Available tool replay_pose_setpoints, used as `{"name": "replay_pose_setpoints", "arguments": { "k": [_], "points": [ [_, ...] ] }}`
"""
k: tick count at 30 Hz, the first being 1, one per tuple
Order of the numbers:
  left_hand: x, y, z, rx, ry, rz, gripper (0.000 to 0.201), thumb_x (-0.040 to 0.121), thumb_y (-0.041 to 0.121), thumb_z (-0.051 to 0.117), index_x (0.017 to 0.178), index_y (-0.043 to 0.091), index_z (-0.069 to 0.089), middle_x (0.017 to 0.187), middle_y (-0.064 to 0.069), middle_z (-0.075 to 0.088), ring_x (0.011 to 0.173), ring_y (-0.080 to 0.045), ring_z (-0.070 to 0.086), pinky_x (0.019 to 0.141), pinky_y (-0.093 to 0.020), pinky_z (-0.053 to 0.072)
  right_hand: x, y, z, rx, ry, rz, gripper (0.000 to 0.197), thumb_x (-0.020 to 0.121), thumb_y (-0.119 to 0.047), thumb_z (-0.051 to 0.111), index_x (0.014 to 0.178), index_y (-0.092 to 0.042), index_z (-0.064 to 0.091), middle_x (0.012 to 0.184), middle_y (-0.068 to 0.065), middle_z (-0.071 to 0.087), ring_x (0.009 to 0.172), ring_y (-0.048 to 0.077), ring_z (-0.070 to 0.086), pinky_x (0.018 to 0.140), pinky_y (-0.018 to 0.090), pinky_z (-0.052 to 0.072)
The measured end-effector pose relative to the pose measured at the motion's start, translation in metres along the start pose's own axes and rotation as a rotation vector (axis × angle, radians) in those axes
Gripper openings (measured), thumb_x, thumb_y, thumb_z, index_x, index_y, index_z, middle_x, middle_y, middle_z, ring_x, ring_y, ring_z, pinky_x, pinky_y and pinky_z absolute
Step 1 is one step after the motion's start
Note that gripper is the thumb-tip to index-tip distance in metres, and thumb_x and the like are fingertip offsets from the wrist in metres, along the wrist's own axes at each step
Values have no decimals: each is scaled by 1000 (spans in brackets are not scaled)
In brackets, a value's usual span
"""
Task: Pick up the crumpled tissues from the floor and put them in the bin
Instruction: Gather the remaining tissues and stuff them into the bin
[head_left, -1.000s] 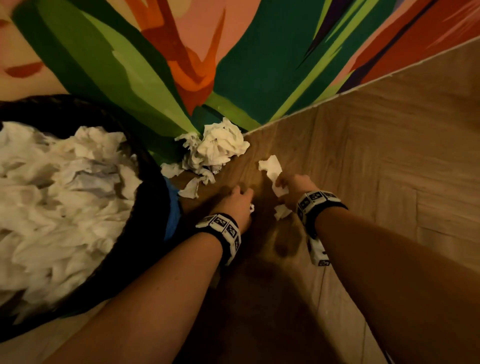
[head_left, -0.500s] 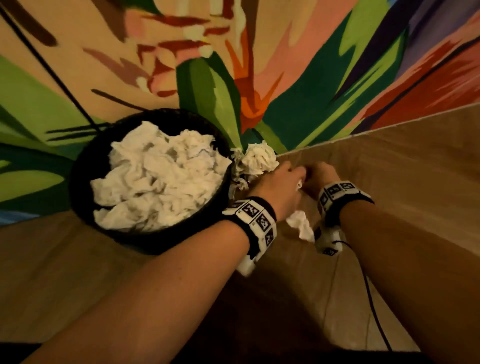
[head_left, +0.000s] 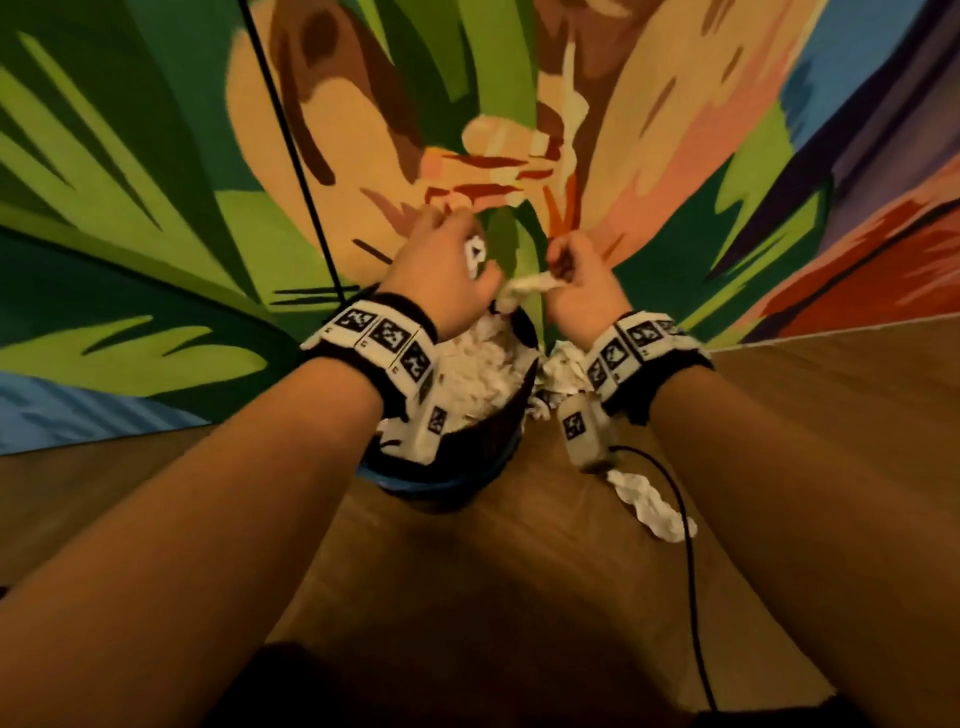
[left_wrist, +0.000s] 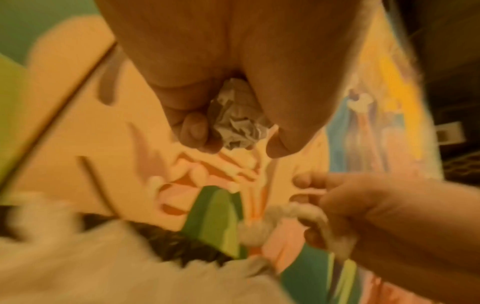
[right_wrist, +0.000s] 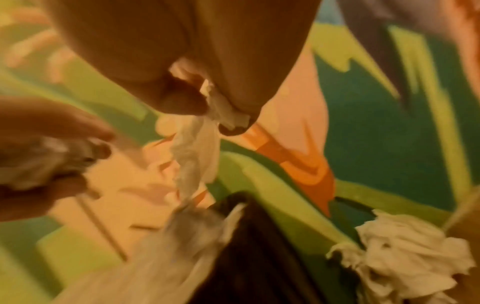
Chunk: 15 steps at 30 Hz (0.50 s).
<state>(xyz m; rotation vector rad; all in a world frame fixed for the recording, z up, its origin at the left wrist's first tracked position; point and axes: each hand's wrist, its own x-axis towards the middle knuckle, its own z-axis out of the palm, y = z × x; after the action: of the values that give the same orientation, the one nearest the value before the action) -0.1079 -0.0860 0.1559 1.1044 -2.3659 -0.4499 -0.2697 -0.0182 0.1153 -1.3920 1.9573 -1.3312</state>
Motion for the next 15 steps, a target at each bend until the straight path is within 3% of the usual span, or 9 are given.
{"name": "replay_pose_setpoints", "arguments": {
  "k": [3, 6, 8, 10, 11, 13, 14, 15],
  "points": [
    [-16, -39, 1, 63, -123, -141, 52, 91, 41, 54, 135, 16, 42, 137, -14, 32, 117, -37, 49, 103, -41, 41, -14, -12, 36, -89, -140, -131, 35, 76, 10, 49, 99, -16, 50, 94, 3, 52, 80, 14, 49, 70, 25, 39],
    [-37, -67, 18, 258, -307, -243, 59, 94, 49, 41, 146, 22, 30, 145, -13, 27, 129, -38, 37, 106, -50, 34, -22, -4, 57, -276, -195, -185, 27, 86, -3, 57, 105, -21, 65, 100, -4, 57, 83, 5, 53, 80, 20, 40],
    [-49, -80, 27, 340, -387, -257, 57, 96, 45, 34, 149, 24, 25, 149, -11, 28, 133, -36, 33, 105, -51, 30, -23, 3, 63, -472, -321, -204, 23, 92, -21, 56, 110, -26, 70, 107, -5, 65, 95, 12, 60, 88, 27, 48],
    [-57, -89, 34, 355, -450, -242, 57, 99, 40, 29, 153, 23, 17, 155, -7, 25, 138, -33, 29, 107, -52, 28, -26, 8, 66, -672, -466, -248, 31, 94, -28, 48, 114, -27, 71, 109, -1, 70, 103, 20, 61, 97, 36, 47],
    [-59, -93, 36, 362, -474, -232, 57, 101, 39, 27, 154, 23, 13, 158, -4, 21, 141, -30, 26, 109, -53, 26, -27, 9, 68, -743, -506, -282, 32, 93, -28, 45, 109, -26, 72, 102, 2, 71, 101, 23, 60, 101, 38, 43],
    [-61, -95, 39, 391, -527, -219, 57, 104, 39, 22, 156, 24, 6, 162, 1, 10, 147, -25, 14, 113, -55, 19, -28, 9, 68, -793, -514, -347, 29, 92, -25, 44, 82, -18, 70, 81, 4, 67, 86, 26, 58, 100, 41, 39],
    [-60, -95, 40, 414, -551, -216, 57, 104, 39, 21, 156, 24, 3, 163, 3, 4, 149, -24, 7, 115, -56, 15, -27, 10, 68, -774, -499, -372, 28, 91, -25, 45, 76, -13, 67, 78, 6, 65, 84, 27, 58, 96, 42, 40],
    [-58, -93, 40, 438, -567, -216, 57, 104, 39, 21, 156, 24, 2, 164, 4, 0, 150, -24, 0, 116, -56, 12, -26, 11, 67, -737, -479, -401, 28, 92, -24, 47, 80, -11, 69, 86, 8, 68, 90, 28, 59, 96, 42, 41]
  ]
}}
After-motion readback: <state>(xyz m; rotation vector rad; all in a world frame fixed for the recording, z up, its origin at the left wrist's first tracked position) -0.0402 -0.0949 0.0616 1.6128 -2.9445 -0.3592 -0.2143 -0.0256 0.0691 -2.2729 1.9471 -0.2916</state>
